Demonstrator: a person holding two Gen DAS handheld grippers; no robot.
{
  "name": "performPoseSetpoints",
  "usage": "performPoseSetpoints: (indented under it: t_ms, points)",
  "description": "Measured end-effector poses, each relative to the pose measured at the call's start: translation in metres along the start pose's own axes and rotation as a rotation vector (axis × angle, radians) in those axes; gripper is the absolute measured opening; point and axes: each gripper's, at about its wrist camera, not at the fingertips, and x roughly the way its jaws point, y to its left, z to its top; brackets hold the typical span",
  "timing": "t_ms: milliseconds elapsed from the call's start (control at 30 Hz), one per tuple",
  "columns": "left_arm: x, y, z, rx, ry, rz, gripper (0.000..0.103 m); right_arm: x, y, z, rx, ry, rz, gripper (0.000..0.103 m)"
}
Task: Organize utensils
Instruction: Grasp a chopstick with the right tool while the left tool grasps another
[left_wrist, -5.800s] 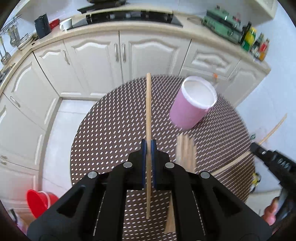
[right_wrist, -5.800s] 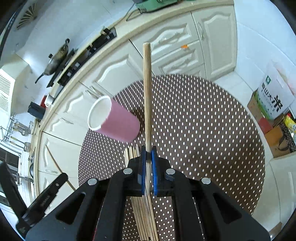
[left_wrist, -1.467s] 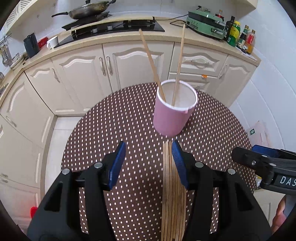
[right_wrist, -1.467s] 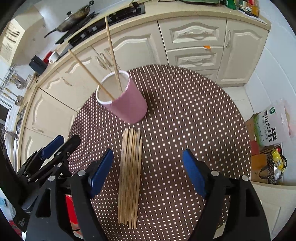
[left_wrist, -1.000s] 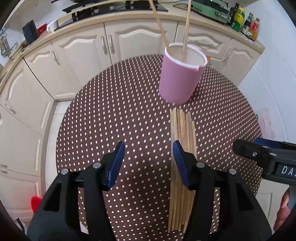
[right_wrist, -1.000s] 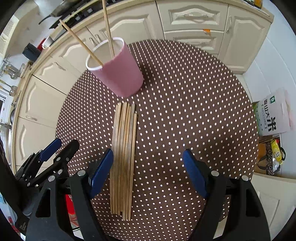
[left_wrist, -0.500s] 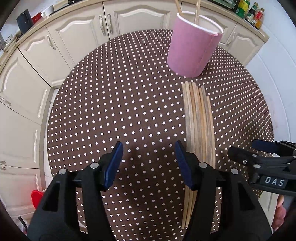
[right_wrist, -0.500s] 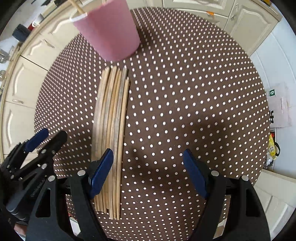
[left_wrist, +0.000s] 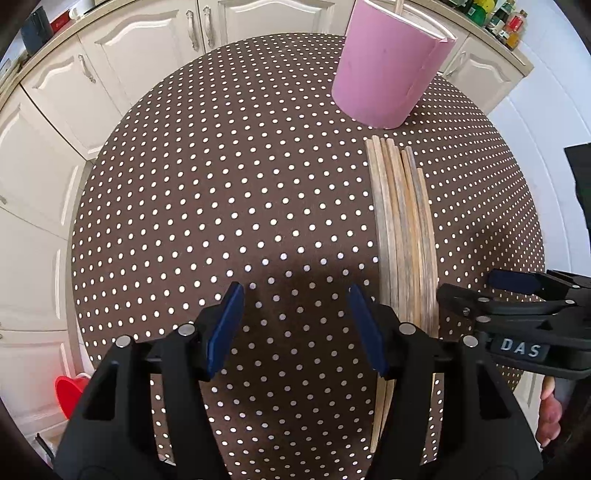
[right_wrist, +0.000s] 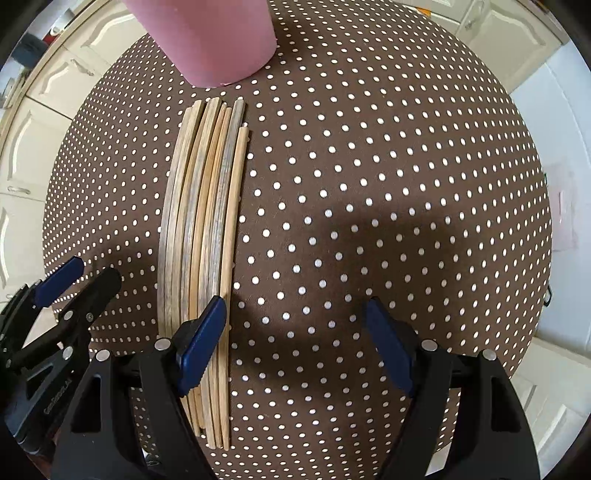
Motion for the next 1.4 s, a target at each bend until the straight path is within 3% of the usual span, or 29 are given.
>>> performPoseSetpoints:
  t_ms: [300, 433, 533, 700, 800, 967, 1100, 1400]
  points:
    - [0.004, -0.003, 0.005, 0.002, 0.011, -0.013, 0.061, 0.009, 0.014, 0.015, -0.001, 0.004, -0.037, 0.082]
    - [0.007, -0.003, 0.007, -0.003, 0.012, -0.019, 0.061, 0.011, 0.02, 0.021, 0.004, 0.009, -0.075, 0.077]
    - [0.006, -0.005, 0.007, -0.004, 0.011, -0.022, 0.063, 0.013, 0.036, 0.025, -0.028, -0.014, -0.094, 0.063]
    - [0.008, -0.006, 0.006, -0.015, 0.02, -0.025, 0.064, 0.008, 0.051, 0.027, -0.063, -0.058, -0.077, 0.018]
    - [0.008, -0.009, 0.005, -0.013, 0.019, -0.026, 0.064, 0.008, 0.048, 0.028, -0.048, -0.07, -0.061, 0.006]
    - [0.011, -0.019, 0.005, -0.006, 0.026, -0.029, 0.064, 0.009, 0.031, 0.031, 0.02, -0.073, 0.05, 0.005]
    - [0.021, -0.031, 0.005, 0.02, 0.056, 0.013, 0.065, 0.007, 0.014, 0.032, 0.056, -0.071, 0.116, 0.005]
    - [0.035, -0.055, 0.021, 0.017, 0.062, 0.047, 0.073, 0.007, -0.014, 0.034, 0.074, -0.065, 0.17, 0.005]
